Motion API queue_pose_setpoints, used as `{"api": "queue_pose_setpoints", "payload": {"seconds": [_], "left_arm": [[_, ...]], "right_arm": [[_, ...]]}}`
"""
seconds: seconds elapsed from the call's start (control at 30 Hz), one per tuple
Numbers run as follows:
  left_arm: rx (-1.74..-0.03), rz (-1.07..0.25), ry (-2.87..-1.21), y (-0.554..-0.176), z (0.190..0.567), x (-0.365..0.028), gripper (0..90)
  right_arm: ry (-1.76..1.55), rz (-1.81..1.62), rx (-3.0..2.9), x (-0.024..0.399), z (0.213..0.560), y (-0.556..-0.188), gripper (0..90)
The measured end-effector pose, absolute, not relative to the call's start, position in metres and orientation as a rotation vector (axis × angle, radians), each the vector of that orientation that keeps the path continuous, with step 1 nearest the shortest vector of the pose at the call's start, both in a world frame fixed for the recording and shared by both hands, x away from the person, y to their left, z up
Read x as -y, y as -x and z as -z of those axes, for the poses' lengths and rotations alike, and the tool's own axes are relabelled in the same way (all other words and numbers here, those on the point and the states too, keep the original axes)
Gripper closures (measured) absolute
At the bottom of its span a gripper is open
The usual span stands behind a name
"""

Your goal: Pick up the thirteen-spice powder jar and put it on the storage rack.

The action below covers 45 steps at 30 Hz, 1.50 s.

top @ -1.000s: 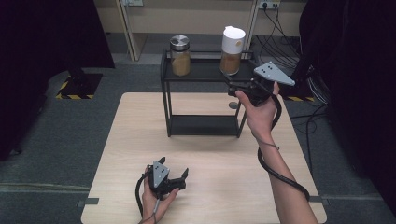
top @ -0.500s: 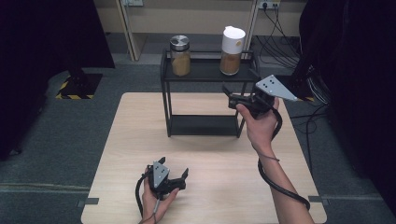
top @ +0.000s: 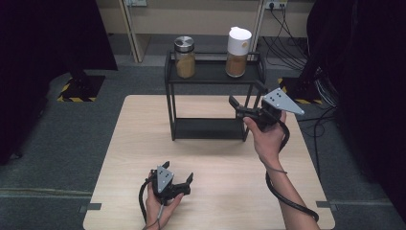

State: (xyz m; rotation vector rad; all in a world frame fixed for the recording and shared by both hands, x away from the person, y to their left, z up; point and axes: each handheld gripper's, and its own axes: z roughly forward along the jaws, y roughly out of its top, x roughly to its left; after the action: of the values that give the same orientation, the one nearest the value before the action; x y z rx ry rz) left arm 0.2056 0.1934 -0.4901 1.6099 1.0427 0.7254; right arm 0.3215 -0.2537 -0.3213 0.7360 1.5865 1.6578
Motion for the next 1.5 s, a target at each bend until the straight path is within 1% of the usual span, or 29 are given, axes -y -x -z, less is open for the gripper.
{"api": "queue_pose_setpoints", "payload": {"seconds": [0.7, 1.5], "left_arm": [[-1.045, -0.721, -1.61, -0.206, 0.49, -0.194, 2.0], [-1.045, -0.726, -1.61, -0.205, 0.49, -0.193, 1.9]], "right_arm": [[-0.735, -1.649, -1.631, 0.263, 0.357, -0.303, 2.5], [-0.781, -1.629, -1.712, 0.275, 0.409, -0.281, 2.0]]}}
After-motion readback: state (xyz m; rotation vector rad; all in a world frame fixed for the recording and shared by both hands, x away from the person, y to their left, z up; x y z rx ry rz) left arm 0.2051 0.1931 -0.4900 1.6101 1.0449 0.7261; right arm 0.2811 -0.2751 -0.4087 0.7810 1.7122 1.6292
